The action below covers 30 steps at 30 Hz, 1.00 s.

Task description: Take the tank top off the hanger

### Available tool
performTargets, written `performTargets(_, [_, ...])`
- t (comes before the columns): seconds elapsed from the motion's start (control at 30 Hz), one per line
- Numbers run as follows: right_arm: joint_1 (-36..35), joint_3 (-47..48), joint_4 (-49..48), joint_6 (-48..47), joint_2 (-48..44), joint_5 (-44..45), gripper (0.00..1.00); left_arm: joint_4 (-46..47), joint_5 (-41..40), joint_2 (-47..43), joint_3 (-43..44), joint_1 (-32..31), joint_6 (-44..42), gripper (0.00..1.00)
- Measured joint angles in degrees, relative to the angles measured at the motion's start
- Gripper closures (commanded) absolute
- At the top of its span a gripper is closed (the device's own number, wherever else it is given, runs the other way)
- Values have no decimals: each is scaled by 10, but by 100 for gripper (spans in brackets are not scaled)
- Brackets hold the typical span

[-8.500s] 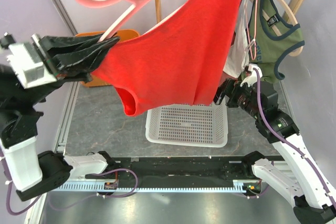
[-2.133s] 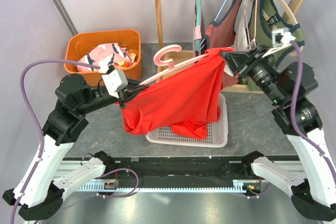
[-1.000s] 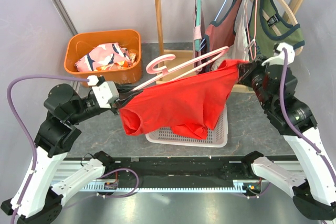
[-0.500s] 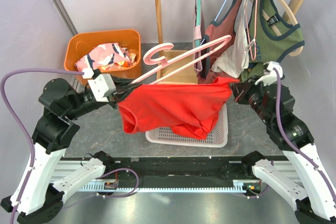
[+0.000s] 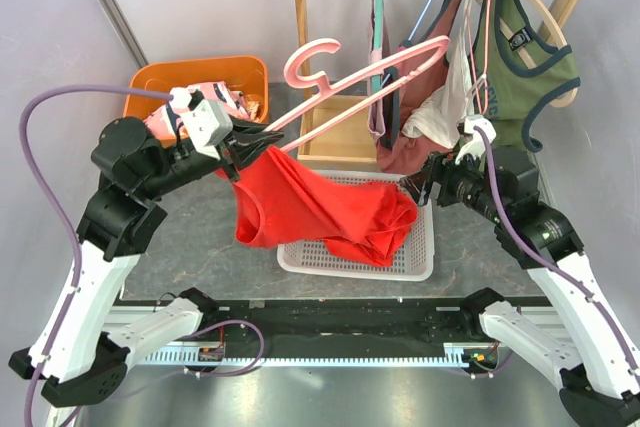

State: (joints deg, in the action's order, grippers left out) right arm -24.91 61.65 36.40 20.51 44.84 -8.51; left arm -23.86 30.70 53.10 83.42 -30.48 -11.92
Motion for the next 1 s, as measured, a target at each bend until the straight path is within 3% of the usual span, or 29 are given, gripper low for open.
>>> performTargets(0.23, [-16,135,54,-78,1,32,17,-35,57,50,19,-12,23,98])
performTargets(0.47, [-16,262,41,-148,-34,-80,22,-112,80,66,14,-50,10,98])
performTargets(0.73, [-17,269,36,-206,3,-227,24,-213,132,107,60,-60,-31,98])
performTargets(0.93, [-18,269,54,-224,51,-286,25,-266,161,111,76,-66,-61,98])
performTargets(1.0, [-19,269,57,-227,57,-299,30,-276,166,111,83,-67,-66,98])
